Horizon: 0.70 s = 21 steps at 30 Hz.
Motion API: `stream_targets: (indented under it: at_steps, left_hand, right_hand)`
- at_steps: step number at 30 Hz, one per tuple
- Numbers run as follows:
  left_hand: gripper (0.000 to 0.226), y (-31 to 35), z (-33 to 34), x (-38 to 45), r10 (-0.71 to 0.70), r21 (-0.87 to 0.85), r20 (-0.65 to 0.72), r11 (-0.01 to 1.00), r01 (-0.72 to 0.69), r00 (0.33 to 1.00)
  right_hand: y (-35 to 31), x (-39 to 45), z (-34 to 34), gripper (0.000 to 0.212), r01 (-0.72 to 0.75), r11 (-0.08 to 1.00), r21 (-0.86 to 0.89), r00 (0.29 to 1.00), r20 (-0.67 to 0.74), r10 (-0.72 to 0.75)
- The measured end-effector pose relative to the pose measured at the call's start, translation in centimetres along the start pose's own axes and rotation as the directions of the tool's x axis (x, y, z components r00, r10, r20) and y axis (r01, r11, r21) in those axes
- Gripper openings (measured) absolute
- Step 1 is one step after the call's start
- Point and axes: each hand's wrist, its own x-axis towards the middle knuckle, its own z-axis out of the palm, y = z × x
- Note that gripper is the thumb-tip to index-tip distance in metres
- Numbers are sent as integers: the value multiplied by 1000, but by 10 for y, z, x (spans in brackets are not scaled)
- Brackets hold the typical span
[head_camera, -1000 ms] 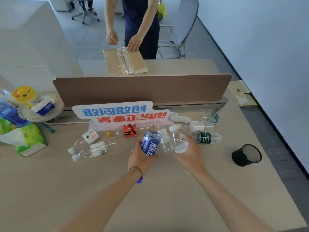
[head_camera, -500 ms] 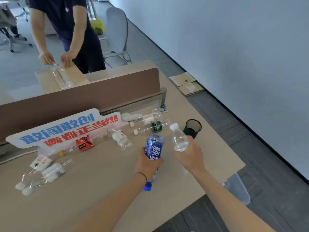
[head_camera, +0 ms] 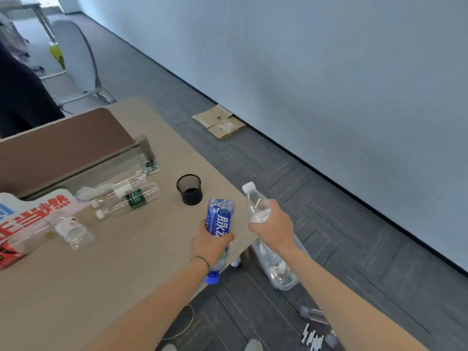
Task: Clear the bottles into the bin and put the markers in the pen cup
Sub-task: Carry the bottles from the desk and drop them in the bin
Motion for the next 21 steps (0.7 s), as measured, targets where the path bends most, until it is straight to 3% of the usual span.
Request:
stream_targets:
  at_steps: [13,21]
  left_hand:
    - [60,63,137,48,32,60,174,997,-43,984]
    - [65,101,185,125,-48,111,276,994,18,960]
  right_hand:
    - [98,62,-92,57,-185,982,-26,976,-126,180]
    - [125,114,-122,58,-398,912,-102,917,-11,399]
